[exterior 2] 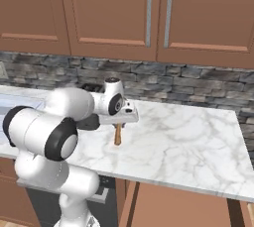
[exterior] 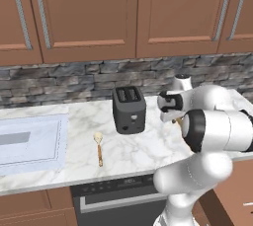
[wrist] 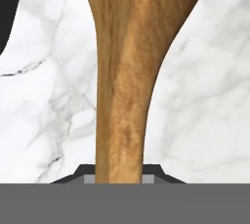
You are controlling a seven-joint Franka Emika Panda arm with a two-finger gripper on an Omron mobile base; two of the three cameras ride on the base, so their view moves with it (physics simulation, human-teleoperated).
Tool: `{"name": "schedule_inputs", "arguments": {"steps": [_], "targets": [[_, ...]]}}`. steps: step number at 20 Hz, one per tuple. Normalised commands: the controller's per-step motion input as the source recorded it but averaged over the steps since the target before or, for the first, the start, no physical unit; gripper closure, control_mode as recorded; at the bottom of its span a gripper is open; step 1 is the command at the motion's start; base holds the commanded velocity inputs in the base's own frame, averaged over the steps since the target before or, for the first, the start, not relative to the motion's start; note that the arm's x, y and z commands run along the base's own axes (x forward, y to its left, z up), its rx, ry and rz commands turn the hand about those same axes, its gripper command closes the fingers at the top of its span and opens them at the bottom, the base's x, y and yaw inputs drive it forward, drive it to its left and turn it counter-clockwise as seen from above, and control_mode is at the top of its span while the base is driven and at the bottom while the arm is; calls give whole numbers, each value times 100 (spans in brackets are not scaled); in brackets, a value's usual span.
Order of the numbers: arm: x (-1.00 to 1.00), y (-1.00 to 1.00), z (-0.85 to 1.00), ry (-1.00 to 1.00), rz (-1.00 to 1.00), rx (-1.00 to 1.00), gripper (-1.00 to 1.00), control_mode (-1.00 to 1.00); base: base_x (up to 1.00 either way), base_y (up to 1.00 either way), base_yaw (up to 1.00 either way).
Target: Organize the utensils by type. Pick up the wooden spoons from the counter and place them in the open cabinet. Then pick up the metallic utensils from the counter and place them in the open drawer.
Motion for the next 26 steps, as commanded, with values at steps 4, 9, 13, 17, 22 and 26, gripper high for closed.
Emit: {"name": "schedule_inputs", "arguments": {"steps": [4, 9, 13, 17, 22, 26], "targets": [[-28, -3, 27, 0, 0, 0, 100, -100, 0, 0, 0], [-21, -1, 15, 0, -2, 0, 100, -100, 0, 0, 0], [-20, 0, 9, 2, -4, 0, 100, -100, 0, 0, 0], [-15, -3, 7, 1, -4, 0, 100, -100, 0, 0, 0], [-21, -14, 6, 0, -3, 0, 100, -100, 0, 0, 0], [-17, -12, 6, 0, -4, 0, 100, -100, 0, 0, 0]]}}
